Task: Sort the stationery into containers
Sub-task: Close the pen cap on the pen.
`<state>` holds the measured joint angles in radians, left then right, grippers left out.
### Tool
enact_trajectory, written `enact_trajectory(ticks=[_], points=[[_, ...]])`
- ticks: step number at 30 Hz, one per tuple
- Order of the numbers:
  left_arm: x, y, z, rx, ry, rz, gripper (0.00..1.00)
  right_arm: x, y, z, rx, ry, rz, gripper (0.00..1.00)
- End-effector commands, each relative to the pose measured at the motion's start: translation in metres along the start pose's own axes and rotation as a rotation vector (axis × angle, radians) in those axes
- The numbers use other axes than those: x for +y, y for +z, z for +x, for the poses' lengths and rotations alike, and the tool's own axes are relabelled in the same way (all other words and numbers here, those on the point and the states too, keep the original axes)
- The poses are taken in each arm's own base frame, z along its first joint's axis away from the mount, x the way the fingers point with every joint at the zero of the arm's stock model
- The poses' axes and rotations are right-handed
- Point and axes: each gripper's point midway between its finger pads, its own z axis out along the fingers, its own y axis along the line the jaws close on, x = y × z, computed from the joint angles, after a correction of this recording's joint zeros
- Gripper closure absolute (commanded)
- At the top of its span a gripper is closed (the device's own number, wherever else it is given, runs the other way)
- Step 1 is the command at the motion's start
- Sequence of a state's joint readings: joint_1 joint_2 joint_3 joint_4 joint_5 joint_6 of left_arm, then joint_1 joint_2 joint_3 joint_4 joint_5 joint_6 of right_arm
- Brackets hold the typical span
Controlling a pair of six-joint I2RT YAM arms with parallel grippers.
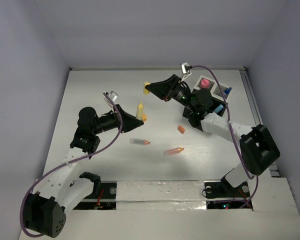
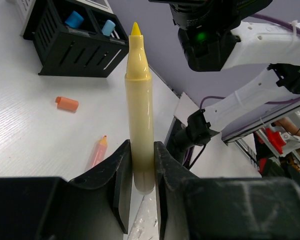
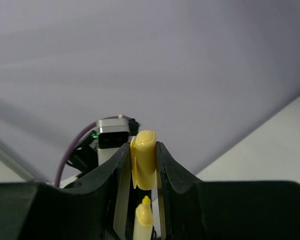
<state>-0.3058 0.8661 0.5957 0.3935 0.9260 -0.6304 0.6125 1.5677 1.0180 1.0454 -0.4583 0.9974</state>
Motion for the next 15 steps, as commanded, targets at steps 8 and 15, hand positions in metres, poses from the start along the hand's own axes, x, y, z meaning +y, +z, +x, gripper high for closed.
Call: enact_trajectory(ticks=[8,15], points=[[-0.016,-0.005,-0.012,-0.044,0.036,0.101,1.00,0.056,0.013,0.003,-0.023,0.028,-0.248,0.82],[-0.018,-0.007,-0.013,-0.051,0.041,0.113,1.00,0.061,0.017,0.011,-0.006,0.053,-0.288,0.81]])
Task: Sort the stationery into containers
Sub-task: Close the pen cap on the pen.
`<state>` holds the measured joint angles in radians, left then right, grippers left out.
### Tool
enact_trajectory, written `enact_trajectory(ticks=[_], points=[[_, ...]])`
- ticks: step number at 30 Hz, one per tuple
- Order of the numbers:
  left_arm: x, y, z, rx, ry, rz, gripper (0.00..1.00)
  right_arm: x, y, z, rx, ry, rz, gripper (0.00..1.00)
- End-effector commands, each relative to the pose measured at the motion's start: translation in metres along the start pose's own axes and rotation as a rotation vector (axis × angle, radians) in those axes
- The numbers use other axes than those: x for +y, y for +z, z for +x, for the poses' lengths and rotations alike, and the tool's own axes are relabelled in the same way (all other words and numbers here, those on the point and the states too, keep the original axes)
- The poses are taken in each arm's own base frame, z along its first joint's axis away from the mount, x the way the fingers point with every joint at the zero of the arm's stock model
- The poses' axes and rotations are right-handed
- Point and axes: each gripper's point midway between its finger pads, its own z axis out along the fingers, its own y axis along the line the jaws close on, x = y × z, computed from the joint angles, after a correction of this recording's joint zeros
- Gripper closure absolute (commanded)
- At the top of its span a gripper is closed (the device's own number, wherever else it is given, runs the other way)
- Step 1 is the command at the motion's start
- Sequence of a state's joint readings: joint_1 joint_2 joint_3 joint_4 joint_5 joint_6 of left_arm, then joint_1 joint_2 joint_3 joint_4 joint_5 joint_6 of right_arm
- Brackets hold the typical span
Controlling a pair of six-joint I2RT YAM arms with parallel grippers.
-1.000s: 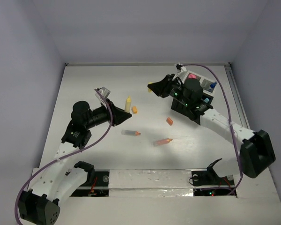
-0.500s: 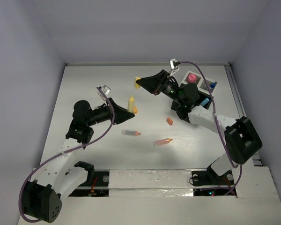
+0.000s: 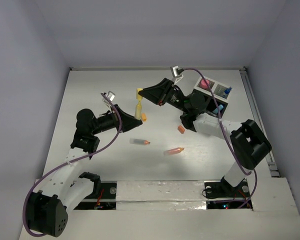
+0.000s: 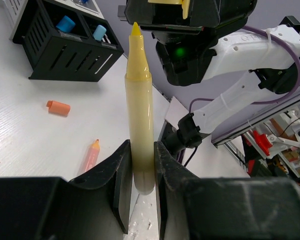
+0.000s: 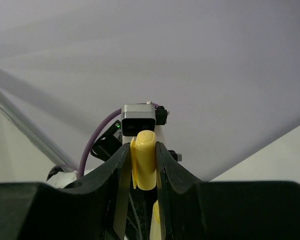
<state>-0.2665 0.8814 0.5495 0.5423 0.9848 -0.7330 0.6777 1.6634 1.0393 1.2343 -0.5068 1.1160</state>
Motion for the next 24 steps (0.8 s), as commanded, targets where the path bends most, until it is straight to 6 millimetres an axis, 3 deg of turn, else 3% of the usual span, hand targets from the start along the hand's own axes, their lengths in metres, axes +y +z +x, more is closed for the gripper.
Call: enact_trajectory(ticks=[1,8,24], points=[[-0.0175,-0.0025,-0.0085,-0.022,0.073,0.066,1.00,0.0347,0.0104,-0.0119,-0.029,-0.044,-0.139,0.81],[-0.0225,-0.0043,-0.0096,-0.030,0.092,0.077,1.00,0.0252,0.0095,-0.0077,-0.031,-0.022,-0.132,0.81],[-0.0239,-0.0049,-0.0101,-0.036,0.095,0.079,1.00,0.0309,0.0066,-0.0047,-0.022,-0.003,-0.170,0.81]])
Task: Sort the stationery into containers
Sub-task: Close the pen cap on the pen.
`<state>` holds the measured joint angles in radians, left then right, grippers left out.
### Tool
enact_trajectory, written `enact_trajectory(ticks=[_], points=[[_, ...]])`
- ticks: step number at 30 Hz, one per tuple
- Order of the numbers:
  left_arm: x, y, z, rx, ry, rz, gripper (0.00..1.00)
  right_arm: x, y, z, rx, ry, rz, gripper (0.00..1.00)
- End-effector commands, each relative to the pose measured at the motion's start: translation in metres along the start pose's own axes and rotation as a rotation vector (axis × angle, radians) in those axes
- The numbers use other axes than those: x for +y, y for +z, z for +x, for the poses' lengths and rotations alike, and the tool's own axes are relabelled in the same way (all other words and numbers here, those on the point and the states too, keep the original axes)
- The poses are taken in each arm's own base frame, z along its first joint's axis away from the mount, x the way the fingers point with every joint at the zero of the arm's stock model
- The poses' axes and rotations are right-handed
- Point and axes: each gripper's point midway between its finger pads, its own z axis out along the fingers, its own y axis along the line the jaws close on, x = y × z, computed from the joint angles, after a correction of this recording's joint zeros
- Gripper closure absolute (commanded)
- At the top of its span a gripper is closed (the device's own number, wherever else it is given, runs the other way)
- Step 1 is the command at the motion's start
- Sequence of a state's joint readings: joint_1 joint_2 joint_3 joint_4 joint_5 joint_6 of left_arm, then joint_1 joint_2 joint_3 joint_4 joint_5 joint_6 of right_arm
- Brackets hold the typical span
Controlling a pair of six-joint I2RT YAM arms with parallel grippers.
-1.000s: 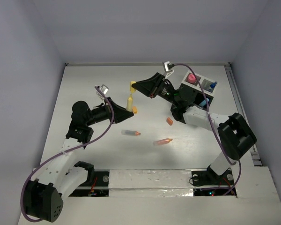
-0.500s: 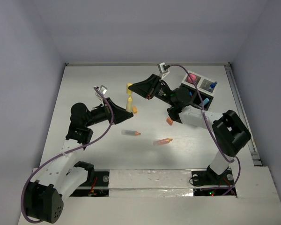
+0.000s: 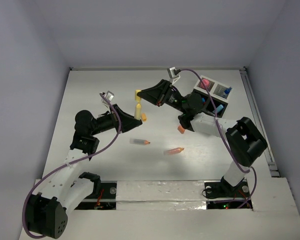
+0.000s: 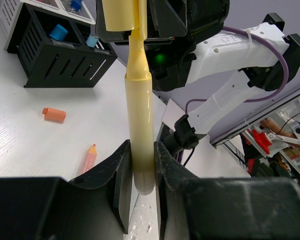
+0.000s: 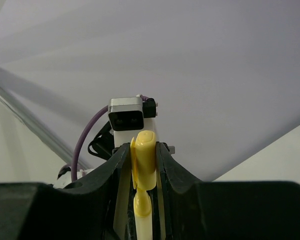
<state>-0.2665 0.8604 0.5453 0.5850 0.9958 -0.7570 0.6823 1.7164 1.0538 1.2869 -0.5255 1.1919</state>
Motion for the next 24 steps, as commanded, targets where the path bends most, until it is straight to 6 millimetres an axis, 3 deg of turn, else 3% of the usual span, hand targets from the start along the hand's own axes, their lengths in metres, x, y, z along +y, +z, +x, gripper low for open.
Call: enact_trajectory(ticks=[1,17,24], points=[[-0.013,-0.003,-0.006,-0.020,0.072,0.047,1.00,0.037,0.005,-0.011,-0.034,-0.074,-0.150,0.81],[-0.018,-0.004,-0.014,-0.049,0.096,0.052,1.00,0.037,-0.004,0.000,-0.015,-0.018,-0.192,0.81],[-0.027,-0.004,-0.026,-0.110,0.085,0.073,1.00,0.052,-0.007,0.010,0.002,0.014,-0.289,0.81]])
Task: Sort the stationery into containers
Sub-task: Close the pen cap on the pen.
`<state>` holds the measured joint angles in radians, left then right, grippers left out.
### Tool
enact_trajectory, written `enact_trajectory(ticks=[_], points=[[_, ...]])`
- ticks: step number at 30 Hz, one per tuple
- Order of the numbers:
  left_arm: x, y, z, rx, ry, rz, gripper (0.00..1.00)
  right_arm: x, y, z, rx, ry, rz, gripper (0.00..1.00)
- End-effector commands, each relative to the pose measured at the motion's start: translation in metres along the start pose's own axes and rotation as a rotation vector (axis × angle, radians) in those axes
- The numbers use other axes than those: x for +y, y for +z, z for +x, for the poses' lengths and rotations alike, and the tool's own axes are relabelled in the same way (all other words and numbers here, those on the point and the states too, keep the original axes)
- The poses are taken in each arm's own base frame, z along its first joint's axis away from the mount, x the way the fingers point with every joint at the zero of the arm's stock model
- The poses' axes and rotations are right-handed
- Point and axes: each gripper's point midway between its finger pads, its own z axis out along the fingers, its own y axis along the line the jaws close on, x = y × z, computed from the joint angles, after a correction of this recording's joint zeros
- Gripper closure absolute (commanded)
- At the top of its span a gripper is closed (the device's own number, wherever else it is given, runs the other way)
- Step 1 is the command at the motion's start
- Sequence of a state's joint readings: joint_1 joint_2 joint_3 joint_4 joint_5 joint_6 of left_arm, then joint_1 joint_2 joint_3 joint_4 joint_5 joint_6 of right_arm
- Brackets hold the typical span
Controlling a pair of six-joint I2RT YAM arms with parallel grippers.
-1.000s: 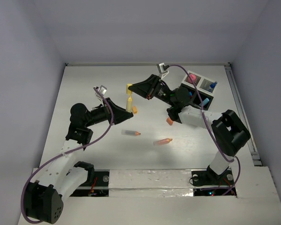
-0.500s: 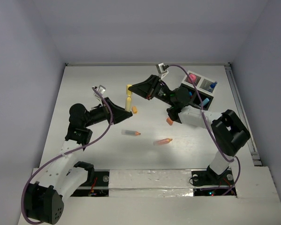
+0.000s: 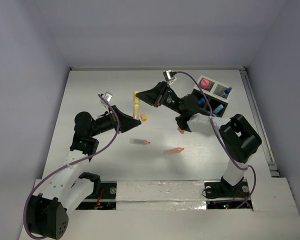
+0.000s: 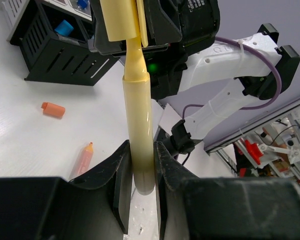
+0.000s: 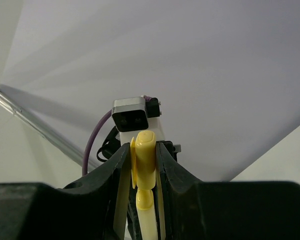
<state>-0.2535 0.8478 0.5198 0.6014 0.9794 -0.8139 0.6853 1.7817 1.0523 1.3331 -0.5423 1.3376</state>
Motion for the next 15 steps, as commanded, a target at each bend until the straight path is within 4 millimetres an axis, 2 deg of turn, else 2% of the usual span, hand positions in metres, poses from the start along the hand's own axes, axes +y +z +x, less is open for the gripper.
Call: enact_trajectory(ticks=[1,6,15], points=[[-0.034,-0.001,-0.028,-0.097,0.141,0.096,1.00,0.068,-0.005,0.008,0.005,-0.148,-0.303,0.81],[-0.037,-0.002,-0.037,-0.141,0.146,0.087,1.00,0.080,-0.007,0.016,0.012,-0.153,-0.335,0.81],[-0.043,-0.003,-0.037,-0.145,0.142,0.105,1.00,0.088,-0.012,0.017,0.012,-0.159,-0.338,0.81]])
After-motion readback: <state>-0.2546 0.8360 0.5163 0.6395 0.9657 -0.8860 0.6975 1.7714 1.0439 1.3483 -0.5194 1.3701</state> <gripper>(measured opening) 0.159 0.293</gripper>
